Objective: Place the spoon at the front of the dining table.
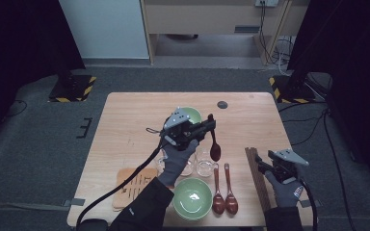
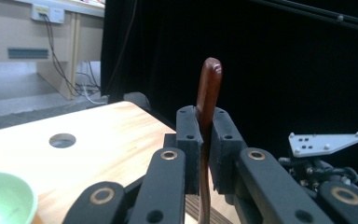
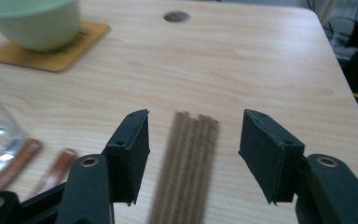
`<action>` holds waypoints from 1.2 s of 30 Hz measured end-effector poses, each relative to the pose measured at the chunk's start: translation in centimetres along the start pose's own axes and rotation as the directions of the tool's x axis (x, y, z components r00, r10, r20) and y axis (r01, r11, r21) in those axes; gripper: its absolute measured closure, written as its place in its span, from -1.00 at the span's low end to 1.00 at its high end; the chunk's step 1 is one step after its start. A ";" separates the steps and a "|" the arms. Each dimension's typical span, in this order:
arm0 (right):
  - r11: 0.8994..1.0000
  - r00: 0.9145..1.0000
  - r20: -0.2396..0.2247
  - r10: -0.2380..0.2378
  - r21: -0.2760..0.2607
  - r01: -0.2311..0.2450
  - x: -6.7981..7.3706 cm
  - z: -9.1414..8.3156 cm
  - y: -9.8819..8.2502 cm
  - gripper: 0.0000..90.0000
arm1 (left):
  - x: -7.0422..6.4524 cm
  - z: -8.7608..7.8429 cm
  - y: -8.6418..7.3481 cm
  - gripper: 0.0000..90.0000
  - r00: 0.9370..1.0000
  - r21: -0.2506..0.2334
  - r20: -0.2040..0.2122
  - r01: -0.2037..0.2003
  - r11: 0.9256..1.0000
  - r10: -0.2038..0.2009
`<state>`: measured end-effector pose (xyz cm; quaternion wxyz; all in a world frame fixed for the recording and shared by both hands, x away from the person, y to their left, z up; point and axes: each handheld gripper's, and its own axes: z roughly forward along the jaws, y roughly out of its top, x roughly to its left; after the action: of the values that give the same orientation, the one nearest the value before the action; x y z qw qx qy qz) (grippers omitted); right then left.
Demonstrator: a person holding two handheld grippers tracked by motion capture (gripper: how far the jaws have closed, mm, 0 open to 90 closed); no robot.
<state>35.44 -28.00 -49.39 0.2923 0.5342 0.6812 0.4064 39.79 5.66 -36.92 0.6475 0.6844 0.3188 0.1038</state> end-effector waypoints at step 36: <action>0.983 0.993 0.118 -0.019 0.186 -0.003 -4.5 2.5 -3.5 -0.32 | 7.4 -2.5 4.5 0.85 0.985 -0.084 -0.173 -0.045 0.995 0.030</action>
<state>36.95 -32.08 -53.87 0.2829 0.5796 0.6996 0.3075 45.55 12.12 -34.25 0.6451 0.6497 0.3552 0.1884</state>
